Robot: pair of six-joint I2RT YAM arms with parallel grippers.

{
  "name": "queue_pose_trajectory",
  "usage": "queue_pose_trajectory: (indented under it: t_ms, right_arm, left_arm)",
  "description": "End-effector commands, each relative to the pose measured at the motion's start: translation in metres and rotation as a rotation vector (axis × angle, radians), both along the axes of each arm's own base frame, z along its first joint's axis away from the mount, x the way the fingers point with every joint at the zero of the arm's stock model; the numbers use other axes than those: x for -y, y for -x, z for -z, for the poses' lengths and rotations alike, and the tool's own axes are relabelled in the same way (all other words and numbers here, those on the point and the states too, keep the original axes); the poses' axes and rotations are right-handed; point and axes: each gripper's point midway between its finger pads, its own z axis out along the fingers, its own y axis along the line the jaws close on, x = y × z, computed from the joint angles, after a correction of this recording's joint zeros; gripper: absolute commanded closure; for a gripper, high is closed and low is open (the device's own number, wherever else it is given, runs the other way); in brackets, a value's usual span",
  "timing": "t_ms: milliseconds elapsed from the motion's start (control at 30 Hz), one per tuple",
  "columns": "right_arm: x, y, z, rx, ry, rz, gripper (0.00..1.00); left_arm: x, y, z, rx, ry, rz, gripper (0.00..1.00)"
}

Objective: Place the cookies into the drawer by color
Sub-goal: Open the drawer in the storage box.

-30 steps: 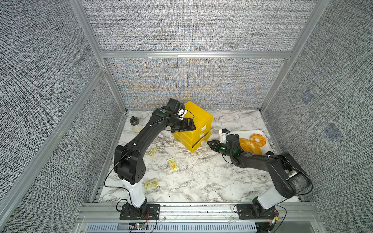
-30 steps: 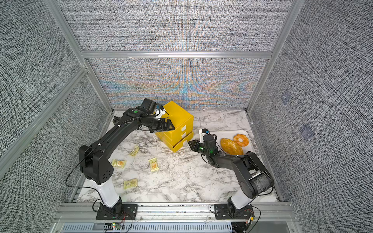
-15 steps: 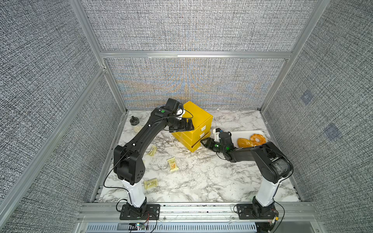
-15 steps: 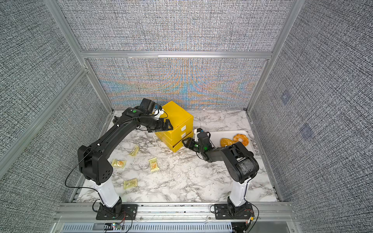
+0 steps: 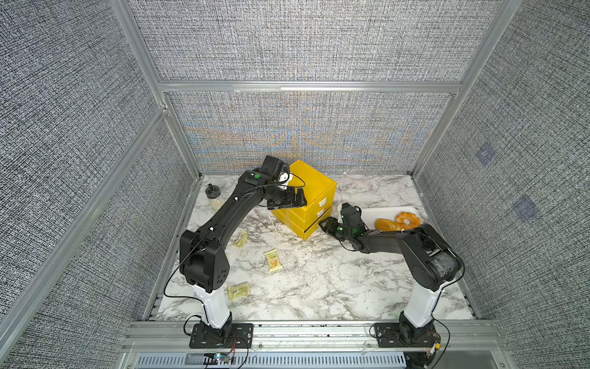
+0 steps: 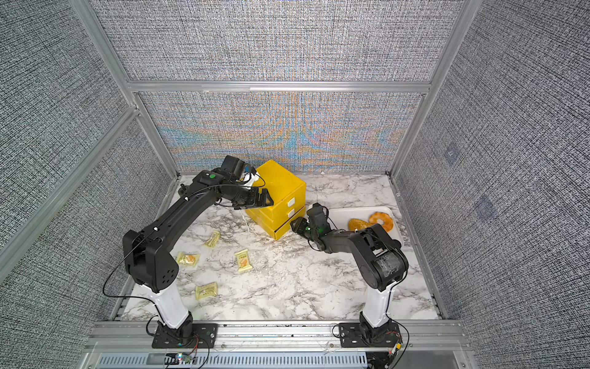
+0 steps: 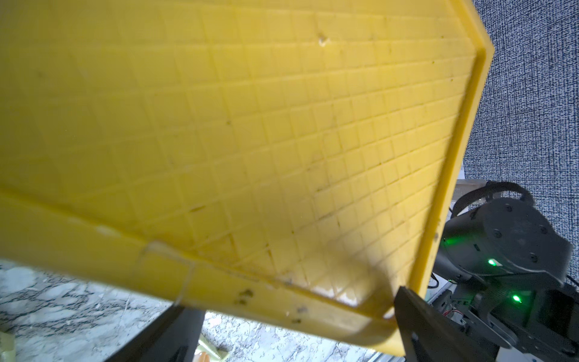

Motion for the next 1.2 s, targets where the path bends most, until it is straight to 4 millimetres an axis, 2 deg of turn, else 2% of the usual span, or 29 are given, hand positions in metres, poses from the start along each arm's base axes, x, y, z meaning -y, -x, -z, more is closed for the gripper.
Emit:
queue_pose_trajectory:
  t_ms: [0, 133, 167, 200, 300, 400, 533, 633, 733, 833, 967, 1067, 1167]
  right_arm:
    - [0.041, 0.021, 0.024, -0.1, 0.201, 0.137, 0.48]
    - [0.052, 0.038, 0.01, -0.087, 0.277, 0.171, 0.49]
    - [0.059, 0.051, 0.017, -0.103, 0.313, 0.172, 0.49]
    - [0.063, 0.057, 0.014, -0.1, 0.339, 0.178, 0.49]
    - [0.075, 0.072, 0.001, -0.082, 0.404, 0.194, 0.49]
    - [0.082, 0.078, -0.021, -0.04, 0.418, 0.195, 0.48]
    - [0.065, 0.07, -0.07, 0.08, 0.351, 0.118, 0.45]
    - [0.033, 0.063, -0.105, 0.215, 0.258, -0.022, 0.44]
    - [0.011, 0.052, -0.12, 0.267, 0.234, -0.106, 0.44]
    - [-0.004, 0.041, -0.111, 0.245, 0.258, -0.163, 0.44]
    - [-0.021, 0.04, -0.088, 0.218, 0.244, -0.247, 0.45]
    - [-0.016, 0.047, -0.061, 0.144, 0.281, -0.239, 0.45]
    - [-0.001, 0.061, -0.04, 0.086, 0.324, -0.206, 0.45]
  left_arm:
    - [-0.006, 0.004, 0.003, -0.011, -0.026, 0.001, 0.01]
    - [-0.005, 0.004, 0.003, -0.011, -0.027, 0.002, 0.01]
    - [-0.006, 0.004, 0.003, -0.011, -0.028, 0.002, 0.01]
    - [-0.006, 0.004, 0.004, -0.011, -0.03, 0.0, 0.01]
    - [-0.007, 0.004, 0.004, -0.009, -0.034, -0.002, 0.01]
    - [-0.007, 0.004, 0.003, -0.007, -0.033, -0.002, 0.01]
    - [-0.007, 0.004, 0.001, 0.001, -0.032, -0.003, 0.01]
    - [-0.007, 0.004, 0.001, 0.002, -0.033, -0.004, 0.01]
    - [-0.008, 0.003, 0.001, 0.004, -0.036, -0.006, 0.01]
    - [-0.009, 0.003, 0.002, 0.007, -0.044, -0.009, 0.01]
    - [-0.009, 0.002, 0.002, 0.008, -0.045, -0.009, 0.01]
    - [-0.01, 0.002, 0.002, 0.009, -0.046, -0.01, 0.01]
    - [-0.01, 0.002, 0.002, 0.008, -0.045, -0.011, 0.01]
